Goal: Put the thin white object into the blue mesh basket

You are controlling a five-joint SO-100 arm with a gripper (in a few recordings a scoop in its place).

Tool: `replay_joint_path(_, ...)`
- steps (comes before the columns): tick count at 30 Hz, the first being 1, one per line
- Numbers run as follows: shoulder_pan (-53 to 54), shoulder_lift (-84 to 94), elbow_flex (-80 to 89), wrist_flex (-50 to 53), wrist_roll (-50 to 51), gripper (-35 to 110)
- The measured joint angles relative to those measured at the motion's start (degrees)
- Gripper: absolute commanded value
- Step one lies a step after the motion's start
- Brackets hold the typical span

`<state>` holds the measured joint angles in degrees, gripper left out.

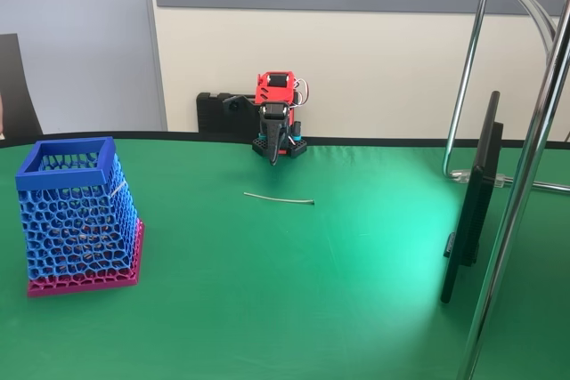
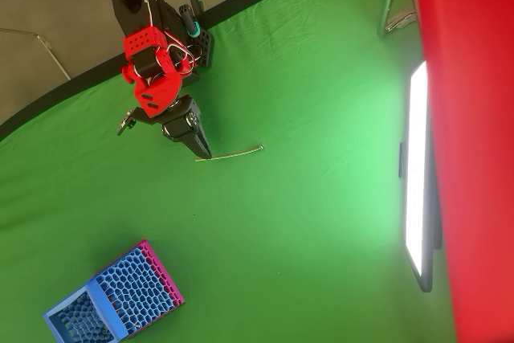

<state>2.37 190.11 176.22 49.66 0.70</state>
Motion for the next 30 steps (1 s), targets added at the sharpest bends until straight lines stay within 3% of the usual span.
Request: replay_joint_path(30, -0.18, 0.00, 0.00, 0.35, 1.05, 1)
